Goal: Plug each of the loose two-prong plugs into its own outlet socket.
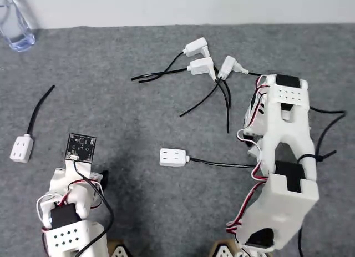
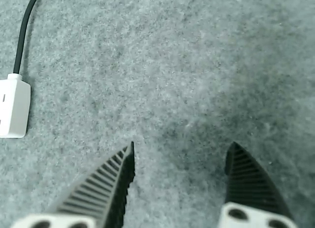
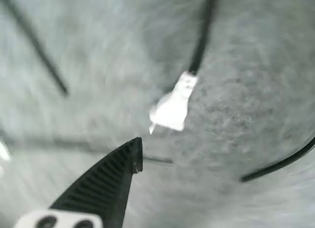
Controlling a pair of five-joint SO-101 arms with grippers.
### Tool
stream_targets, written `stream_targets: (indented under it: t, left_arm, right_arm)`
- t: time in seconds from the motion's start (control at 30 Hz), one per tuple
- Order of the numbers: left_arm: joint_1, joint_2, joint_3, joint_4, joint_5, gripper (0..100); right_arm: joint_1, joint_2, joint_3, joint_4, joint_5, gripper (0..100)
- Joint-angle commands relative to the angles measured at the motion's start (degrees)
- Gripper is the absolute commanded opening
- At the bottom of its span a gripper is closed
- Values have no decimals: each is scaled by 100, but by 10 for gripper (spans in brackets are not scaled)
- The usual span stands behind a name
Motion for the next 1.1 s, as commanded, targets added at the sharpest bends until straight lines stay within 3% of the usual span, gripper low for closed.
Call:
stream_targets:
  t: [0.0,0.53,0.63,0.87,1.07]
  left_arm:
    - [53,-35,-40,-62,53,284]
    - [53,-35,-40,-62,53,284]
    - [53,-35,-40,-62,53,284]
    - [53,-35,-40,-62,44,284]
    - [53,-35,-40,-70,44,284]
  right_arm:
    - [57,-136,-378,673,2734,630]
    - [1138,-391,-1002,989,9424,628]
    - [1270,-391,-1046,989,10453,581]
    - [1174,4,-976,945,11648,307]
    - [910,611,-976,400,11886,314]
